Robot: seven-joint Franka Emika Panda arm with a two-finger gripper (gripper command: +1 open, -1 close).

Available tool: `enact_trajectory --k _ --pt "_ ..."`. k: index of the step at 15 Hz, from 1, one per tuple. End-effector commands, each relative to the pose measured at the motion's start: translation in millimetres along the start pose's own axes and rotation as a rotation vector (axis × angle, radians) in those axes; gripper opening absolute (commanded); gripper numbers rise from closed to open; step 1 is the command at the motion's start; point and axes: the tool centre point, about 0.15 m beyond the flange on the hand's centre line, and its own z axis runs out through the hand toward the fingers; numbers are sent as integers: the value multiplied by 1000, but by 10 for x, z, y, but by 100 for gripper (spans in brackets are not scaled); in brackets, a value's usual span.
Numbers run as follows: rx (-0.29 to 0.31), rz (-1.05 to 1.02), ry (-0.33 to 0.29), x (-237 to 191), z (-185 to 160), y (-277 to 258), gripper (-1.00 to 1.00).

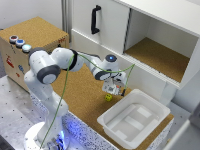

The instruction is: Go towards the pink block and pick it up

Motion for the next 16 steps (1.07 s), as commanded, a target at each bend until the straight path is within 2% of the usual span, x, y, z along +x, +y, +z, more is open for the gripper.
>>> enact_trajectory --k 1,5,6,13,16 --pt "-4 12 -99 373 331 -47 100" --pt "9 29 -105 443 418 -27 100" --pt "19 33 -104 449 416 5 -100" --pt "53 97 -83 332 239 52 -100" --pt "9 139 -64 226 94 76 -100"
